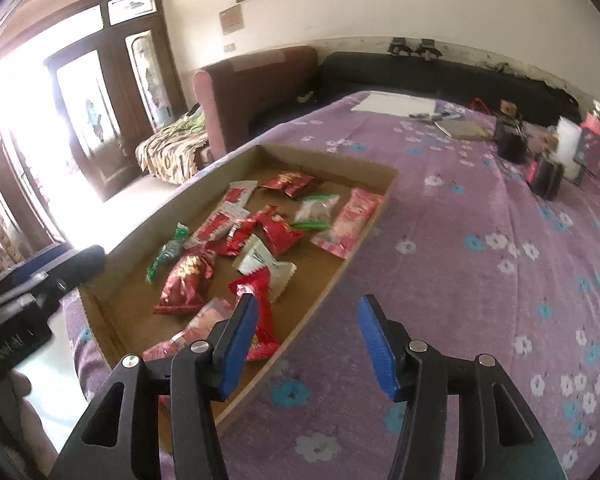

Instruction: Organize snacks

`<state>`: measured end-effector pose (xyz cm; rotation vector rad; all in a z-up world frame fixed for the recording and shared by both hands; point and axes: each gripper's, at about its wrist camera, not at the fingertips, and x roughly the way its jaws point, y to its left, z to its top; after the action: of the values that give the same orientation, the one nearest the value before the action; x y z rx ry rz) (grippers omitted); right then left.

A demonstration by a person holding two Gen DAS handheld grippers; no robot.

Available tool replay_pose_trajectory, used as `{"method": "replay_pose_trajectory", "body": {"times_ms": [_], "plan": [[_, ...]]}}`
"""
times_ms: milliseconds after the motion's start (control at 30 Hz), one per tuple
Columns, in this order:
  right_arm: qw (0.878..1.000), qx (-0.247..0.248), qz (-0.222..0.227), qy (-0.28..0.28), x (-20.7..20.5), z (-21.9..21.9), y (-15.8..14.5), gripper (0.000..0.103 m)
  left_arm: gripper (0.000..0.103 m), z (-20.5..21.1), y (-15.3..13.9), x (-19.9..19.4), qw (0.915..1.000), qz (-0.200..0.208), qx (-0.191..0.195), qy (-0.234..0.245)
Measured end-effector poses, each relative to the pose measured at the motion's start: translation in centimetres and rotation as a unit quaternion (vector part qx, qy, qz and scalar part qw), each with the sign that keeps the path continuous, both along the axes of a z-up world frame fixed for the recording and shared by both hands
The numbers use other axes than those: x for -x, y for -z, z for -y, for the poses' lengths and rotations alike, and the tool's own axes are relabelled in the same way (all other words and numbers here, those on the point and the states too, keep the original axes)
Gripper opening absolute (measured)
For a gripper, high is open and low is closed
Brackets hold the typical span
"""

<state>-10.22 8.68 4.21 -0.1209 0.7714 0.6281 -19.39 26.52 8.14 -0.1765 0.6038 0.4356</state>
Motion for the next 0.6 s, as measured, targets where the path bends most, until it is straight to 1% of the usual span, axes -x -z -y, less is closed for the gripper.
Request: {"method": "replay_pose_trajectory", "body": {"times_ms": [67,100,200,267,300,333,367,433,467,500,567,600], "plan": [[1.000,-0.001,-0.002,0.003,0.2,0.5,0.2,0.054,0.076,0.1,-0.2,0.1,0.9999,0.003,-0.008,-0.007],[1.000,-0.001,-0.002,0.004,0.3,0.6,0.2,0.054,0.080,0.2,-0.3,0.2,0.9999,0.005,-0.011,-0.012],[1.000,-0.007,0.005,0.005,1.0,1.1,-0.2,0.054,0.081,0.5,-0.9,1.0,0.9982,0.025,-0.038,-0.039],[1.000,-0.012,0.011,0.003,1.4,1.3,-0.6,0.054,0.083,0.9,-1.7,1.9,0.9945,0.050,-0.066,-0.065],[1.000,-0.014,0.015,0.003,1.7,1.4,-0.8,0.055,0.087,1.0,-2.0,2.3,0.9928,0.059,-0.074,-0.074],[1.000,-0.016,0.021,0.001,2.1,1.5,-1.2,0.056,0.087,1.2,-2.6,3.0,0.9892,0.078,-0.087,-0.088],[1.000,-0.017,0.026,0.000,2.5,1.5,-1.4,0.057,0.088,1.2,-2.8,3.4,0.9875,0.088,-0.091,-0.093],[0.999,-0.018,0.038,-0.004,3.2,1.5,-1.8,0.060,0.103,1.3,-3.5,4.3,0.9835,0.115,-0.094,-0.102],[0.999,-0.019,0.045,-0.006,3.7,1.5,-2.0,0.060,0.103,1.2,-3.7,4.7,0.9820,0.129,-0.091,-0.103],[0.999,-0.018,0.049,-0.009,4.1,1.5,-2.1,0.061,0.103,1.1,-3.7,4.8,0.9819,0.133,-0.088,-0.103],[0.998,-0.017,0.058,-0.014,4.7,1.4,-2.4,0.061,0.103,0.8,-3.6,4.6,0.9841,0.125,-0.075,-0.102],[0.998,-0.017,0.061,-0.017,4.9,1.4,-2.4,0.062,0.103,0.5,-3.4,4.1,0.9875,0.109,-0.066,-0.092]]}}
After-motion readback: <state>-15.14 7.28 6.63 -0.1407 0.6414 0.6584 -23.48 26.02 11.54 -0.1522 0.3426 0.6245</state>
